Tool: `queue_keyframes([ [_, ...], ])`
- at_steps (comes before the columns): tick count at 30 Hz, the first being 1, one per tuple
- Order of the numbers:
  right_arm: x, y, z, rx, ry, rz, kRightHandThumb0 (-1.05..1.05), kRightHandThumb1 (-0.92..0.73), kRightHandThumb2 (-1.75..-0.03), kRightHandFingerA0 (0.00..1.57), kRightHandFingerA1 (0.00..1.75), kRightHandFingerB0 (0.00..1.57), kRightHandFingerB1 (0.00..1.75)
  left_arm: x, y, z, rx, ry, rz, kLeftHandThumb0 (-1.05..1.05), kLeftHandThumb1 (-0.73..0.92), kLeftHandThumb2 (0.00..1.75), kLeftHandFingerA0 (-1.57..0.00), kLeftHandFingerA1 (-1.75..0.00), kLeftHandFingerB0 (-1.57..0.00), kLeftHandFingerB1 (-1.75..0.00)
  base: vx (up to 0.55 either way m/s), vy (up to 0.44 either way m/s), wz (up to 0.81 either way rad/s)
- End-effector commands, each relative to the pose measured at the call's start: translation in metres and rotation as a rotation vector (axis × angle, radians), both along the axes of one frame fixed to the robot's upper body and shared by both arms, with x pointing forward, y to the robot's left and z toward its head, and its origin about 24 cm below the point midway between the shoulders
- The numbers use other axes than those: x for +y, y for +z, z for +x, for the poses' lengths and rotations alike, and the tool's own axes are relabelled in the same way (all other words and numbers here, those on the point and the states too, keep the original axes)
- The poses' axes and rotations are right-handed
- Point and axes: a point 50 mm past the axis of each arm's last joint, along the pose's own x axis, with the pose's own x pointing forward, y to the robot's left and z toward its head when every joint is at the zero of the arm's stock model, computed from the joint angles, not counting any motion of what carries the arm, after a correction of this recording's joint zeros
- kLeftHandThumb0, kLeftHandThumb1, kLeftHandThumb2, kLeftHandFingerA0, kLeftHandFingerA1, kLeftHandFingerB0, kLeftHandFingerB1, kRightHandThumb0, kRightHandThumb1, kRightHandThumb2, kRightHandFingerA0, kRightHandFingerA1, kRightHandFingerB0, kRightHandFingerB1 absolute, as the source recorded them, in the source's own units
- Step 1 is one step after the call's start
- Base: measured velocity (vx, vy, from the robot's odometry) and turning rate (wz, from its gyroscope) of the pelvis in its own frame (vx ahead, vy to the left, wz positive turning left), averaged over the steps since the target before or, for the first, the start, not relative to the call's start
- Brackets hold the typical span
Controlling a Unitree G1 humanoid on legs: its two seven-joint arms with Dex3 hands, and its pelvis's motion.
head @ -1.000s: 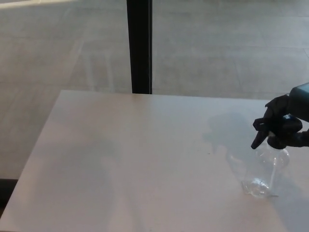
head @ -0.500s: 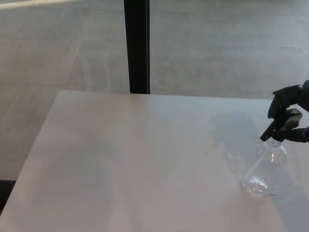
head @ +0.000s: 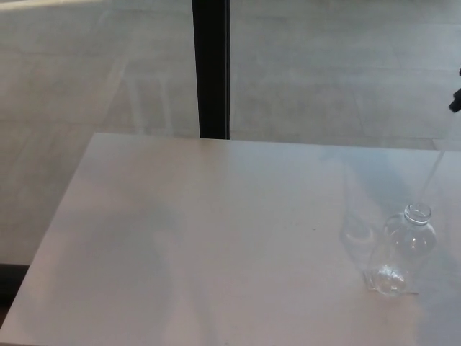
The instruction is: The robot uses its right hand to grab and lift the lid of the spray bottle kept in the middle of the desk and places the lid on the right side of the bottle
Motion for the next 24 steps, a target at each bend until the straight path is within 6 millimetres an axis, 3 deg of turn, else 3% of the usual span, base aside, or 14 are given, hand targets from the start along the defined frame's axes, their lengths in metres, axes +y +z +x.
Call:
queue_keyframes([
  [1,-0.02,0.03,-0.01,-0.039,-0.039,0.07,-0.27,-0.65,-0.82,0.9,1.71,0.95,0.73,0.008,0.007,-0.002,-0.013,0.013,0.023,-0.84,0.87,0.65,-0.56,-0.51,-0.39,-0.4,0.0,0.0,0.0],
  [4,-0.031,0.033,-0.013,-0.075,-0.054,0.114,-0.28,-0.64,-0.83,0.89,1.71,0.95,0.74,0.008,0.007,-0.002,-0.019,0.029,0.01,-0.84,0.86,0.65,-0.55,-0.52,-0.38,-0.4,0.0,0.0,0.0],
  [5,-0.037,0.031,-0.014,-0.087,-0.063,0.154,-0.28,-0.62,-0.86,0.91,1.68,0.94,0.75,0.008,0.007,-0.002,-0.012,0.005,0.022,-0.83,0.71,1.09,-0.48,-0.6,-0.31,-0.52,0.0,0.0,0.0],
  [7,-0.047,0.021,-0.015,-0.091,-0.083,0.203,-0.27,-0.62,-0.85,0.96,1.64,0.96,0.77,0.006,0.006,-0.003,-0.019,0.01,0.017,-0.81,0.88,0.67,-0.54,-0.5,-0.35,-0.4,0.0,0.0,0.0],
  [8,-0.051,0.015,-0.016,-0.082,-0.109,0.208,-0.28,-0.61,-0.84,0.95,1.62,0.98,0.79,0.005,0.005,-0.003,-0.019,0.009,0.012,-0.79,0.69,1.09,-0.46,-0.61,-0.28,-0.52,0.0,0.0,0.0],
  [10,-0.057,0.006,-0.017,-0.056,-0.147,0.233,-0.28,-0.66,-0.72,0.96,1.63,1.0,0.7,0.005,0.004,-0.004,-0.018,0.008,0.01,-0.85,0.71,1.09,-0.47,-0.6,-0.32,-0.52,0.0,0.0,0.0],
  [11,-0.065,-0.009,-0.018,-0.015,-0.198,0.28,-0.28,-0.67,-0.71,0.96,1.6,1.0,0.69,0.005,0.004,-0.005,-0.017,0.009,0.009,-0.84,0.87,0.66,-0.54,-0.52,-0.37,-0.41,0.0,0.0,0.0],
  [12,-0.069,-0.02,-0.019,0.002,-0.216,0.313,-0.25,-0.67,-0.69,0.93,1.55,0.97,0.67,0.005,0.004,-0.005,-0.015,0.014,0.007,-0.85,0.87,0.66,-0.54,-0.51,-0.37,-0.4,0.0,0.0,0.0],
  [13,-0.074,-0.034,-0.021,0.017,-0.228,0.343,-0.24,-0.67,-0.7,0.94,1.51,0.97,0.67,0.005,0.004,-0.006,-0.009,0.009,0.009,-0.88,0.72,1.1,-0.49,-0.6,-0.31,-0.52,0.0,0.0,0.0],
  [15,-0.082,-0.065,-0.025,0.058,-0.309,0.398,-0.3,-0.68,-0.65,0.93,1.42,0.95,0.65,0.005,0.004,-0.005,0.0,0.003,0.023,-0.83,0.69,1.1,-0.51,-0.61,-0.32,-0.52,0.0,0.0,0.0],
  [16,-0.083,-0.07,-0.025,0.06,-0.314,0.401,-0.29,-0.67,-0.67,0.92,1.39,0.94,0.65,0.005,0.004,-0.004,-0.004,0.008,0.021,-0.85,0.87,0.66,-0.57,-0.51,-0.38,-0.4,0.0,0.0,0.0],
  [18,-0.087,-0.107,-0.03,0.114,-0.373,0.443,-0.32,-0.68,-0.67,0.9,1.4,0.92,0.65,0.004,0.003,-0.004,-0.016,0.018,0.006,-0.82,0.68,1.09,-0.49,-0.61,-0.3,-0.52,0.0,0.0,0.0],
  [19,-0.087,-0.113,-0.03,0.119,-0.379,0.448,-0.33,-0.69,-0.67,0.9,1.42,0.92,0.64,0.004,0.003,-0.004,-0.019,0.021,0.004,-0.85,0.86,0.66,-0.56,-0.52,-0.37,-0.4,0.0,0.0,0.0],
  [24,-0.082,-0.182,-0.043,0.209,-0.442,0.495,-0.35,-0.67,-0.64,0.95,1.33,0.89,0.62,0.005,0.004,-0.005,-0.013,0.006,0.025,-0.85,0.88,0.66,-0.56,-0.5,-0.39,-0.4,0.0,0.0,0.0],
])
